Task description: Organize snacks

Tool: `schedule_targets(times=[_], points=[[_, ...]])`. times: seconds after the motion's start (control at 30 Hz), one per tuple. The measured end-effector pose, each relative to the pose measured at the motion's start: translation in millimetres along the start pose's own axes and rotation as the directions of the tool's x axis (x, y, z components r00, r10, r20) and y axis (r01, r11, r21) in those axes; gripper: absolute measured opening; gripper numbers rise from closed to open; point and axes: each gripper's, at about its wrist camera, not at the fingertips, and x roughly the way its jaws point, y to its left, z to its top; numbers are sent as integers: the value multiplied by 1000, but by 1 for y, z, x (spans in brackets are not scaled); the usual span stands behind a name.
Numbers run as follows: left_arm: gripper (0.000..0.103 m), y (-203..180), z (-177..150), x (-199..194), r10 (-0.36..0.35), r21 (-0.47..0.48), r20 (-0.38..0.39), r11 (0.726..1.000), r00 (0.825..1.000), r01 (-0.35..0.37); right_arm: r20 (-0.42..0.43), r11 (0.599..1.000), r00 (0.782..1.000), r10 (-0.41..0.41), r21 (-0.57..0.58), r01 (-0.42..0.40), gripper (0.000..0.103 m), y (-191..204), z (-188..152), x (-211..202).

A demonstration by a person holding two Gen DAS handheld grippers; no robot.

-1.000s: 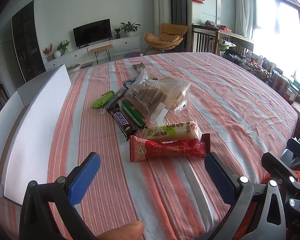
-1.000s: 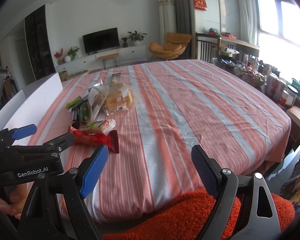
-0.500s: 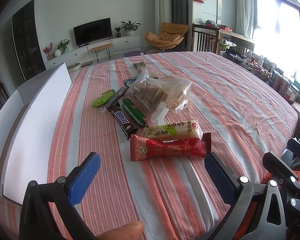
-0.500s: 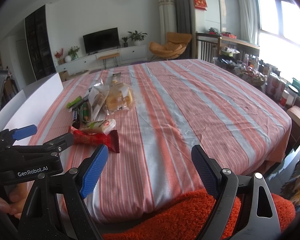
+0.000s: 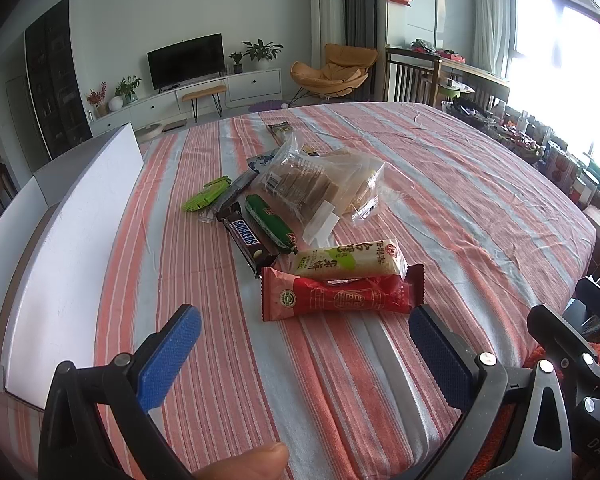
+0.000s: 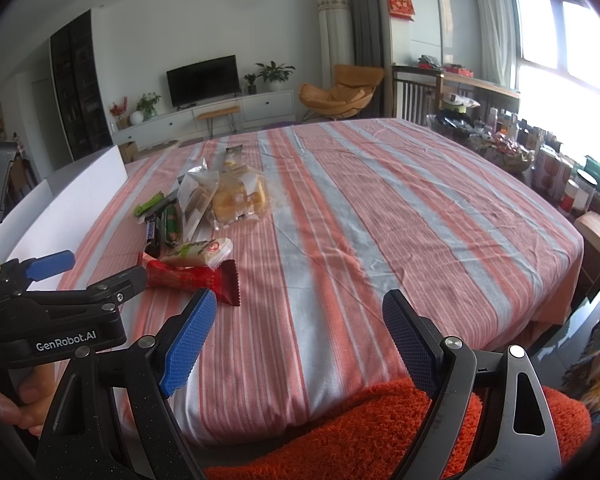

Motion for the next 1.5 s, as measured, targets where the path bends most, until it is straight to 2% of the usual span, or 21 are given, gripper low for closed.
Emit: schedule_targets(times=[1.0, 1.37, 1.5], points=[[103, 1, -3, 3, -2, -3, -13, 1000, 1000, 2, -11, 1000, 1000, -1, -1, 1, 88, -1, 0, 0], [103, 5, -5, 14, -12, -28, -70, 1000, 998, 10, -13, 1000, 1000, 1, 2, -1, 88, -2, 1, 0], [103, 10, -8, 30, 1, -44, -152, 999, 988, -8, -34, 999, 999, 17, 38, -16, 88, -6, 0, 1]])
